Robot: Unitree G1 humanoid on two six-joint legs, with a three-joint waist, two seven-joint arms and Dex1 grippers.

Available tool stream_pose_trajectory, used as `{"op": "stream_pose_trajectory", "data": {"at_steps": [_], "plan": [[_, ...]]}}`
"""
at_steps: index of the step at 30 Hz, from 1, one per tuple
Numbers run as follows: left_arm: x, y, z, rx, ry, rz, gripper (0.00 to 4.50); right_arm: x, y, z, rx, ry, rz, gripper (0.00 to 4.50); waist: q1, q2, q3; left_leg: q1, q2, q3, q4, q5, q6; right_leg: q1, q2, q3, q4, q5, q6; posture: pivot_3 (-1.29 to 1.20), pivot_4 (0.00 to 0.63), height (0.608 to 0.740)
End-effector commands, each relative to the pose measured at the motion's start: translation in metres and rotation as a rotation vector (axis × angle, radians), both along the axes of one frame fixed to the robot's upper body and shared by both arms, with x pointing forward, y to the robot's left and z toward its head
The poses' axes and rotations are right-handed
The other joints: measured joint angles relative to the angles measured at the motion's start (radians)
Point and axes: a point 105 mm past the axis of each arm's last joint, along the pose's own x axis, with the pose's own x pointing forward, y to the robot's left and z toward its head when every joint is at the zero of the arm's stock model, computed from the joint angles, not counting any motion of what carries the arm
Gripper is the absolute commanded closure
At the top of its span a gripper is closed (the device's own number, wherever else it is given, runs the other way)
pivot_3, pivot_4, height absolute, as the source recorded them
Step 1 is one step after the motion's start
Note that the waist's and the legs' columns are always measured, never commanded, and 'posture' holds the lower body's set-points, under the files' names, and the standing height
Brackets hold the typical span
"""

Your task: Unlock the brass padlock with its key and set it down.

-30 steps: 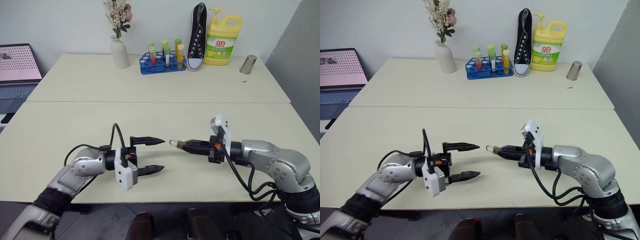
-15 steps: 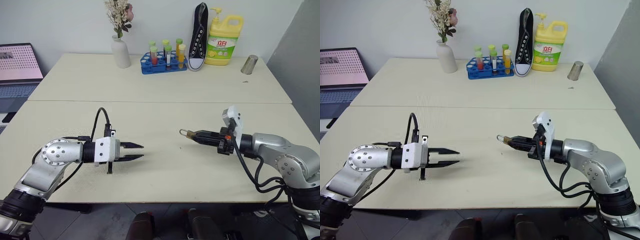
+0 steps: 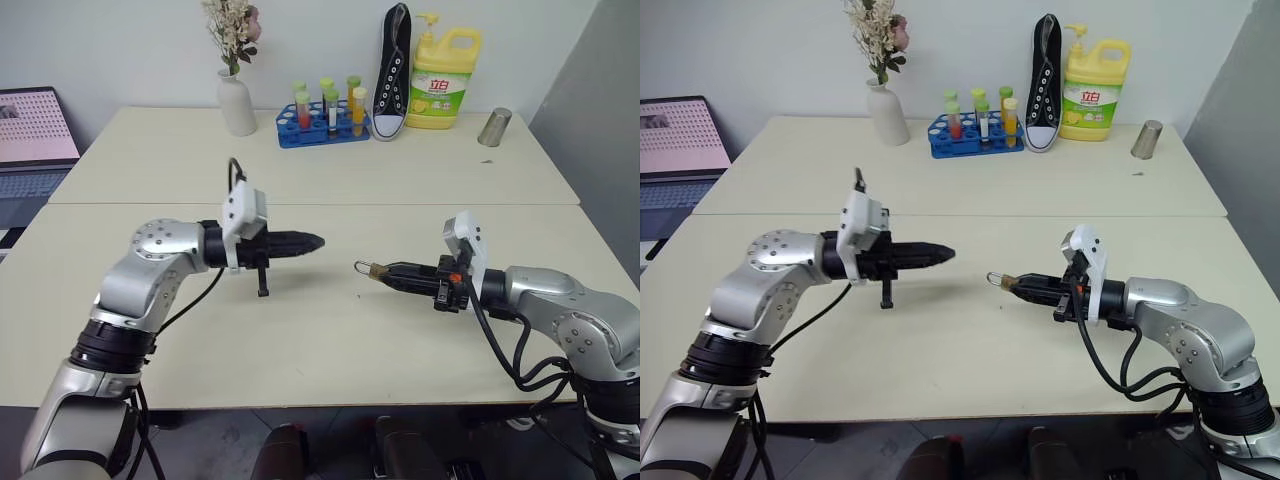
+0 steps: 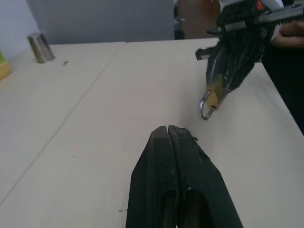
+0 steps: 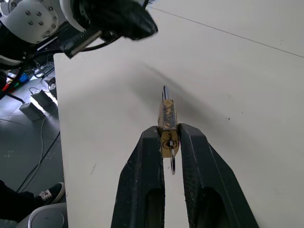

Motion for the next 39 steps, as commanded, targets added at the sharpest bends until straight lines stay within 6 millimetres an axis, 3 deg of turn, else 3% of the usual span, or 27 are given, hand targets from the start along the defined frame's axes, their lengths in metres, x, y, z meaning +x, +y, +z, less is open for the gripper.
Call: {"op": "stream_pose_trajectory", "data": {"at_steps": [1, 11, 22, 39], "plan": [[-0.001, -0.019, 0.001, -0.027, -0.012, -0.05, 4.5, -0.009, 0.006, 0.02, 0.03, -0.079, 0.045, 4.36, 0.003, 0.0, 0.0, 0.0, 0.0, -0.001, 0.0, 0.0, 0.0, 0.0, 0.0, 0.0, 0.0, 0.0, 0.0, 0.0, 0.15, 0.74], [0.002, -0.042, -0.014, -0.053, -0.004, -0.094, 4.5, -0.016, 0.011, 0.025, 0.041, -0.086, 0.069, 4.36, 0.006, 0.0, 0.0, 0.0, 0.0, -0.001, 0.0, 0.0, 0.0, 0.0, 0.0, 0.0, 0.0, 0.0, 0.0, 0.0, 0.15, 0.74], [-0.012, -0.031, -0.019, 0.001, 0.048, -0.146, 4.5, -0.014, 0.011, 0.022, 0.034, -0.08, 0.068, 4.36, 0.005, 0.0, 0.0, 0.0, 0.0, -0.001, 0.0, 0.0, 0.0, 0.0, -0.001, 0.001, 0.0, 0.0, 0.0, 0.0, 0.15, 0.74], [-0.012, -0.037, -0.012, -0.04, 0.012, -0.137, 4.5, -0.013, 0.01, 0.017, 0.024, -0.068, 0.067, 4.36, 0.006, 0.0, 0.0, 0.0, 0.0, -0.001, 0.0, 0.0, 0.0, 0.0, -0.001, 0.001, 0.0, 0.0, 0.0, 0.0, 0.15, 0.74]]}}
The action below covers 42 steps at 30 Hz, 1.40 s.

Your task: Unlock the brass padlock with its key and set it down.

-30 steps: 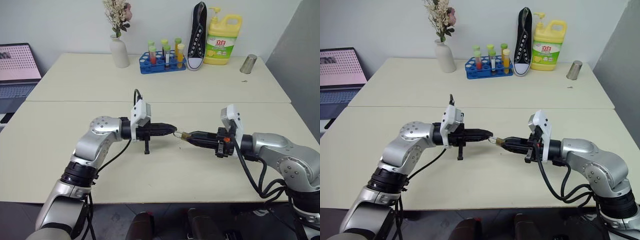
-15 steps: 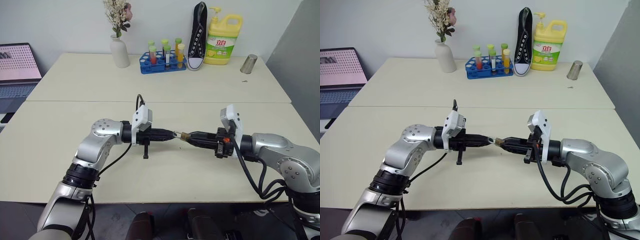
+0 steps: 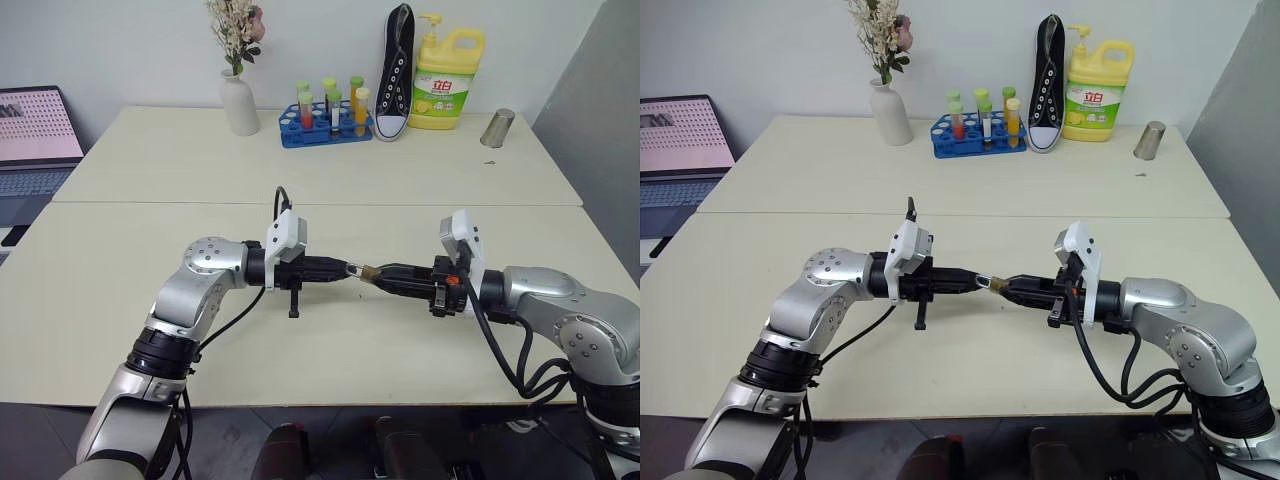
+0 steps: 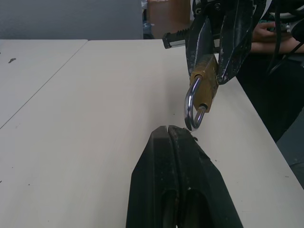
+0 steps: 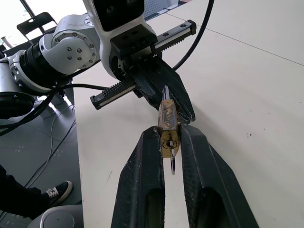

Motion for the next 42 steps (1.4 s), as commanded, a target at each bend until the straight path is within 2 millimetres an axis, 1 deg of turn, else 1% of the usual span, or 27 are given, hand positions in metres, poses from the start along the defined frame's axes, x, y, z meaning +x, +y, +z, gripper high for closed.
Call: {"op": "stream_pose_trajectory", "data": {"at_steps": [1, 5, 12, 17, 25, 34, 42], "plan": [[-0.004, -0.002, 0.016, -0.044, -0.054, -0.018, 4.5, -0.001, -0.001, 0.008, 0.009, -0.041, 0.009, 4.36, 0.0, 0.0, 0.0, 0.0, 0.0, 0.0, 0.0, 0.0, 0.0, 0.0, 0.0, 0.0, 0.0, 0.0, 0.0, 0.0, 0.15, 0.74], [-0.009, -0.004, 0.022, -0.06, -0.043, -0.034, 4.5, 0.0, -0.001, 0.006, 0.006, -0.04, 0.007, 4.36, 0.0, 0.0, 0.0, 0.0, 0.0, 0.0, 0.0, 0.0, 0.0, 0.0, 0.0, 0.0, 0.0, 0.0, 0.0, 0.0, 0.15, 0.74], [-0.021, -0.001, 0.016, -0.013, -0.002, -0.077, 4.5, -0.001, -0.003, 0.005, 0.0, -0.038, 0.005, 4.36, -0.001, 0.0, 0.0, 0.0, 0.0, 0.0, 0.0, 0.0, 0.0, 0.0, 0.0, 0.0, 0.0, 0.0, 0.0, 0.0, 0.15, 0.74], [-0.026, -0.001, 0.02, -0.019, 0.035, -0.097, 4.5, 0.0, -0.003, 0.004, -0.003, -0.039, 0.006, 4.36, 0.0, 0.0, 0.0, 0.0, 0.0, 0.0, 0.0, 0.0, 0.0, 0.0, 0.0, 0.0, 0.0, 0.0, 0.0, 0.0, 0.15, 0.74], [-0.025, -0.005, 0.036, -0.096, 0.087, -0.084, 4.5, -0.001, -0.002, 0.003, -0.005, -0.038, 0.009, 4.36, 0.0, 0.0, 0.0, 0.0, 0.0, 0.0, 0.0, 0.0, 0.0, 0.0, 0.0, 0.0, 0.0, 0.0, 0.0, 0.0, 0.15, 0.74], [-0.021, -0.008, 0.043, -0.129, 0.097, -0.063, 4.5, -0.001, -0.002, 0.003, -0.007, -0.037, 0.013, 4.36, 0.0, 0.0, 0.0, 0.0, 0.0, 0.0, 0.0, 0.0, 0.0, 0.0, 0.0, 0.0, 0.0, 0.0, 0.0, 0.0, 0.15, 0.74], [-0.022, -0.007, 0.041, -0.112, 0.085, -0.065, 4.5, -0.001, -0.002, 0.002, -0.006, -0.036, 0.012, 4.36, -0.001, 0.0, 0.0, 0.0, 0.0, 0.0, 0.0, 0.0, 0.0, 0.0, 0.0, 0.0, 0.0, 0.0, 0.0, 0.0, 0.15, 0.74]]}}
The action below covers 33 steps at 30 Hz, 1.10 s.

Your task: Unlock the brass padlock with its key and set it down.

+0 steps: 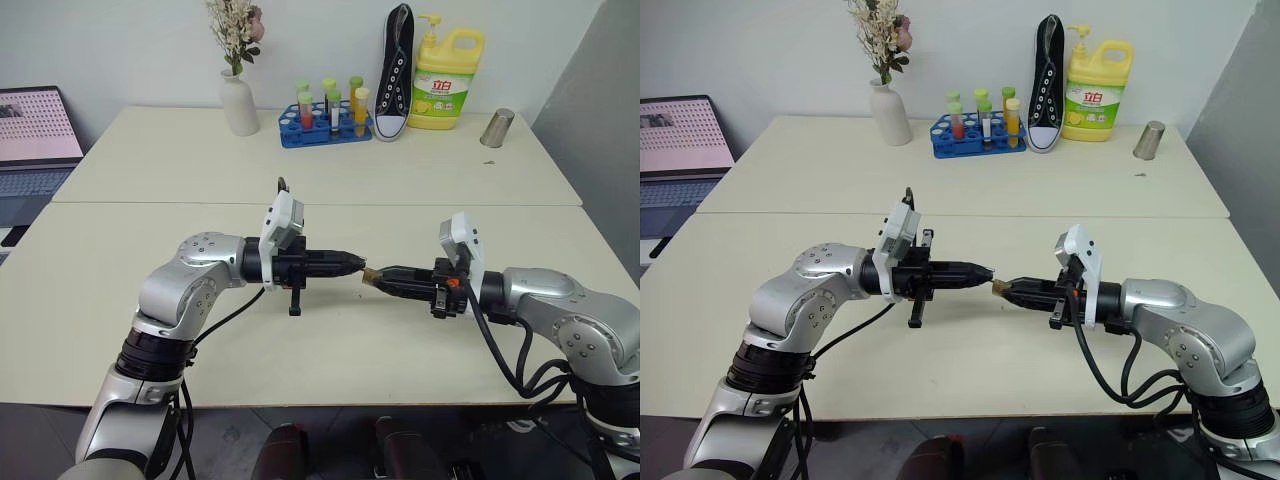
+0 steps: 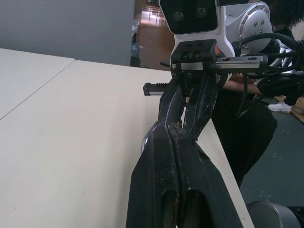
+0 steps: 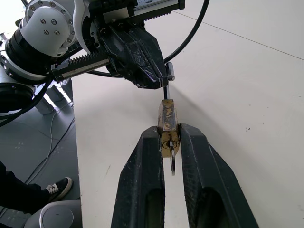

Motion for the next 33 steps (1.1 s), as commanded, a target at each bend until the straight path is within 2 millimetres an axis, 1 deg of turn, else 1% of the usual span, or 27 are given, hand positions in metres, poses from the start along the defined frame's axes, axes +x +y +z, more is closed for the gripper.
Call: {"op": "stream_pose_trajectory", "data": {"at_steps": [1, 5, 7, 9, 10, 12, 15, 17, 20, 24, 27, 29, 33], "plan": [[-0.005, 0.0, 0.012, 0.002, -0.072, -0.017, 4.5, -0.002, 0.0, 0.006, 0.009, -0.039, 0.011, 4.36, 0.0, 0.0, 0.0, 0.0, 0.0, 0.0, 0.0, 0.0, 0.0, 0.0, 0.0, 0.0, 0.0, 0.0, 0.0, 0.0, 0.15, 0.74], [-0.004, 0.008, 0.011, 0.038, -0.127, 0.014, 4.5, -0.001, -0.001, 0.005, 0.005, -0.033, 0.005, 4.36, 0.0, 0.0, 0.0, 0.0, 0.0, 0.0, 0.0, 0.0, 0.0, 0.0, 0.0, 0.0, 0.0, 0.0, 0.0, 0.0, 0.15, 0.74], [-0.007, 0.016, 0.009, 0.096, -0.208, 0.014, 4.5, -0.001, -0.002, 0.003, 0.003, -0.017, -0.004, 4.36, -0.001, 0.0, 0.0, 0.0, 0.0, 0.0, 0.0, 0.0, 0.0, 0.0, 0.0, 0.0, 0.0, 0.0, 0.0, 0.0, 0.15, 0.74], [-0.009, 0.027, 0.002, 0.185, -0.328, 0.007, 4.5, -0.001, -0.005, -0.001, 0.001, 0.008, -0.01, 4.36, -0.003, 0.0, 0.0, 0.0, 0.0, 0.0, 0.0, 0.0, 0.0, 0.0, 0.0, 0.0, 0.0, 0.0, 0.0, 0.0, 0.15, 0.74], [-0.01, 0.03, 0.0, 0.206, -0.356, 0.002, 4.5, -0.001, -0.005, -0.001, 0.001, 0.014, -0.011, 4.36, -0.002, 0.0, 0.0, 0.0, 0.0, 0.0, -0.001, 0.0, 0.0, 0.0, 0.0, 0.0, 0.0, 0.0, 0.0, 0.0, 0.15, 0.74], [-0.007, 0.042, -0.012, 0.311, -0.424, 0.007, 4.5, 0.001, -0.006, -0.005, 0.003, 0.045, -0.015, 4.36, 0.0, 0.0, 0.0, 0.0, 0.0, 0.0, -0.001, 0.0, 0.0, 0.0, 0.0, 0.0, 0.0, 0.0, 0.0, 0.0, 0.15, 0.74], [-0.006, 0.06, -0.037, 0.433, -0.468, 0.005, 3.98, 0.002, -0.005, -0.014, -0.013, 0.102, -0.001, 4.36, 0.001, 0.0, 0.0, 0.0, 0.0, 0.001, 0.0, 0.0, 0.0, 0.0, 0.0, 0.001, 0.0, 0.0, 0.0, 0.0, 0.15, 0.74], [-0.006, 0.065, -0.049, 0.444, -0.493, 0.012, 3.39, 0.003, -0.002, -0.023, -0.034, 0.162, 0.02, 4.36, 0.0, 0.0, 0.0, 0.001, 0.0, 0.001, 0.0, 0.0, 0.0, 0.0, -0.001, 0.0, 0.0, 0.0, 0.0, 0.0, 0.15, 0.74], [-0.012, 0.06, -0.051, 0.388, -0.492, 0.02, 2.38, 0.006, 0.0, -0.034, -0.057, 0.237, 0.033, 4.36, 0.0, 0.0, 0.0, 0.0, 0.001, 0.001, 0.0, 0.0, 0.0, 0.0, -0.001, 0.0, -0.001, 0.0, 0.0, 0.0, 0.15, 0.74], [-0.015, 0.062, -0.054, 0.365, -0.495, 0.053, 1.08, 0.014, 0.007, -0.051, -0.082, 0.32, 0.037, 4.36, 0.0, 0.0, 0.0, 0.0, 0.001, 0.001, 0.0, 0.0, 0.0, 0.0, -0.001, 0.0, 0.0, 0.0, -0.001, 0.0, 0.15, 0.74], [-0.016, 0.06, -0.052, 0.35, -0.496, 0.067, 0.02, 0.017, 0.01, -0.058, -0.097, 0.345, 0.042, 4.36, 0.0, 0.0, 0.0, 0.0, 0.001, 0.001, 0.0, 0.0, 0.0, 0.0, -0.001, 0.0, 0.0, 0.0, 0.0, 0.0, 0.15, 0.74], [-0.016, 0.059, -0.051, 0.344, -0.498, 0.069, 0.0, 0.02, 0.013, -0.061, -0.099, 0.364, 0.043, 4.36, 0.0, 0.0, 0.0, 0.0, 0.001, 0.001, 0.0, 0.0, 0.0, 0.0, -0.001, 0.0, 0.0, 0.0, 0.0, 0.0, 0.15, 0.74], [-0.02, 0.054, -0.05, 0.34, -0.551, 0.062, 0.0, 0.032, 0.019, -0.073, -0.12, 0.418, 0.025, 4.36, -0.001, 0.0, 0.0, 0.0, 0.001, 0.001, 0.0, 0.0, 0.0, 0.0, -0.001, 0.0, 0.0, 0.0, -0.001, 0.0, 0.15, 0.74]]}}
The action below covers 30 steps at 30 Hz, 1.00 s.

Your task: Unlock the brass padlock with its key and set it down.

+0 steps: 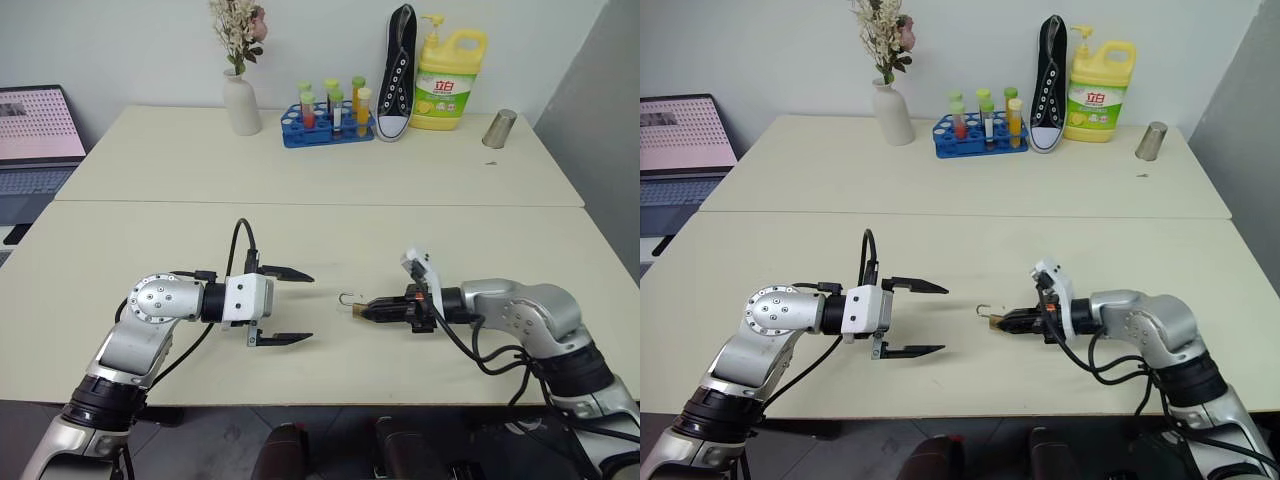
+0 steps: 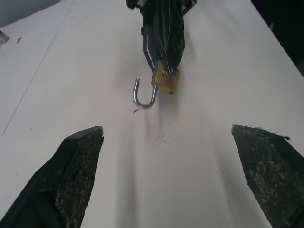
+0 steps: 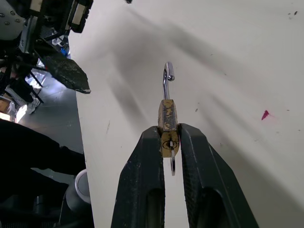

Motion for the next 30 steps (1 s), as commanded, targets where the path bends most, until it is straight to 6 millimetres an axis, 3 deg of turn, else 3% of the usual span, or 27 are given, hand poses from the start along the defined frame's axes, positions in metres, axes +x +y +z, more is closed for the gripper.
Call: {"op": "stream_pose_trajectory", "data": {"at_steps": [1, 9, 10, 19, 21, 25, 30], "plan": [[-0.005, -0.007, 0.009, -0.018, -0.077, -0.024, 0.0, 0.008, 0.005, -0.003, -0.009, 0.016, 0.003, 4.36, 0.0, 0.0, 0.0, 0.0, 0.0, 0.0, 0.0, 0.0, 0.0, 0.0, 0.0, 0.0, 0.0, 0.0, 0.0, 0.0, 0.15, 0.74], [-0.011, -0.019, 0.006, -0.02, -0.05, -0.058, 0.0, 0.02, 0.002, -0.022, -0.101, 0.022, -0.043, 4.36, -0.001, 0.0, 0.0, 0.0, 0.0, 0.0, 0.0, 0.0, 0.0, 0.0, 0.0, 0.0, 0.0, 0.001, -0.001, 0.0, 0.15, 0.74], [-0.011, -0.02, 0.006, -0.018, -0.047, -0.062, 0.0, 0.022, -0.001, -0.022, -0.118, 0.004, -0.052, 3.63, -0.001, 0.0, 0.0, 0.0, 0.0, 0.0, 0.0, 0.0, 0.0, 0.0, 0.0, 0.0, 0.0, 0.001, -0.001, 0.0, 0.15, 0.74], [-0.003, -0.017, 0.0, 0.003, 0.047, 0.04, 0.0, 0.017, -0.034, -0.009, -0.175, -0.155, -0.057, 0.46, 0.002, 0.0, 0.0, 0.0, -0.001, 0.0, 0.0, 0.0, 0.0, 0.001, 0.0, -0.001, 0.0, 0.0, 0.0, 0.0, 0.15, 0.74], [-0.004, -0.013, -0.004, 0.033, 0.069, 0.061, 0.0, 0.016, -0.041, -0.002, -0.183, -0.219, -0.064, 0.05, 0.004, 0.0, 0.0, 0.0, -0.001, -0.001, 0.0, 0.0, 0.0, 0.001, 0.0, -0.001, 0.0, 0.0, 0.0, 0.0, 0.15, 0.74], [-0.003, -0.005, -0.003, 0.067, 0.071, 0.087, 0.0, -0.014, -0.046, 0.031, -0.156, -0.439, 0.027, 0.05, 0.004, 0.001, 0.0, 0.0, -0.001, -0.001, 0.0, 0.0, 0.0, 0.0, -0.001, -0.001, 0.0, 0.0, 0.0, 0.0, 0.15, 0.74], [-0.006, 0.006, -0.006, 0.115, 0.133, 0.08, 0.0, -0.035, -0.057, 0.039, -0.221, -0.542, 0.044, 0.05, -0.002, 0.0, 0.0, 0.0, 0.001, -0.001, -0.001, 0.0, 0.0, 0.0, 0.0, -0.001, 0.0, 0.0, 0.0, 0.0, 0.15, 0.74]]}}
